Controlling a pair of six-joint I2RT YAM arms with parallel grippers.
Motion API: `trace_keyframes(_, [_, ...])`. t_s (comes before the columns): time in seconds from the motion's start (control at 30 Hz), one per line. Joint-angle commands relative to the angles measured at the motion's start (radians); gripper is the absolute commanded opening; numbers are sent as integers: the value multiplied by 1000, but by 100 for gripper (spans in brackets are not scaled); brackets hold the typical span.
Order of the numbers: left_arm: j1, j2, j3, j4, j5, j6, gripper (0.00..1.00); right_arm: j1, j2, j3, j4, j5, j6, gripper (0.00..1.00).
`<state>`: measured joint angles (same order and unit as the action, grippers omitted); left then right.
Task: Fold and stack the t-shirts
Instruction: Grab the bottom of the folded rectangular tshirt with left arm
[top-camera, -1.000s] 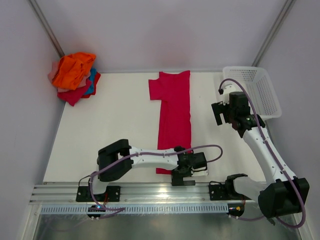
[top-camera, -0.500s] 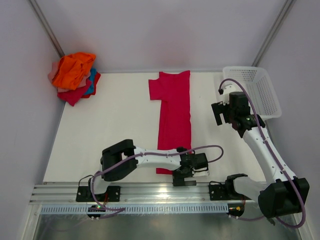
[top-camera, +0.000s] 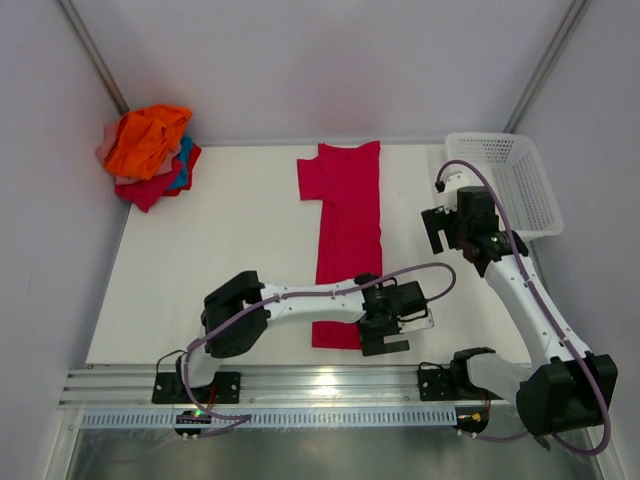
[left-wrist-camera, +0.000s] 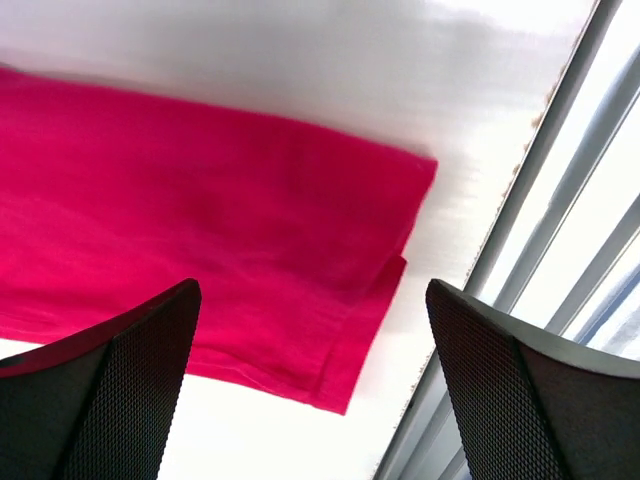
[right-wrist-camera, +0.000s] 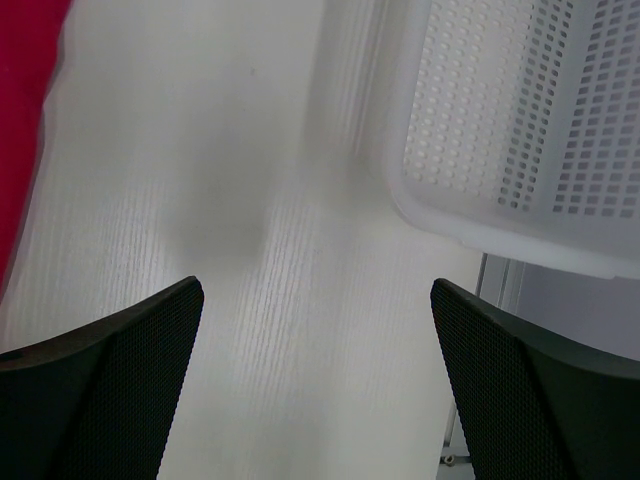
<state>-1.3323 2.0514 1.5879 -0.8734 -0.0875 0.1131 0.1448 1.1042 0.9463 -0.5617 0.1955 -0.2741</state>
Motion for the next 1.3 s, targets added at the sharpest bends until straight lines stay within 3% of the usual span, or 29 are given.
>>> trace_keyframes(0.0, [19, -62, 86, -18, 103, 5, 96, -1, -14, -11, 36, -11, 9, 99])
trace_keyframes(0.13, [21, -86, 170, -122, 299, 36, 96, -1, -12, -26, 37, -77, -7, 100])
trace_keyframes(0.33, [44, -163, 150, -170, 279, 120, 96, -1, 11, -37, 57, -220, -13, 99])
trace_keyframes(0.57, [128, -275, -18, -177, 321, 186, 96, -1, 34, -67, 137, -160, -2, 99])
trace_keyframes(0.73, [162, -359, -182, -14, 322, 183, 97, 7, 23, -92, 188, -238, 13, 99])
trace_keyframes(0.9, [162, -369, -304, 106, 313, 188, 97, 10, 19, -107, 217, -220, -2, 99])
trace_keyframes(1.27, [160, -264, -313, 229, 288, 151, 97, 10, 20, -145, 243, -148, -25, 99])
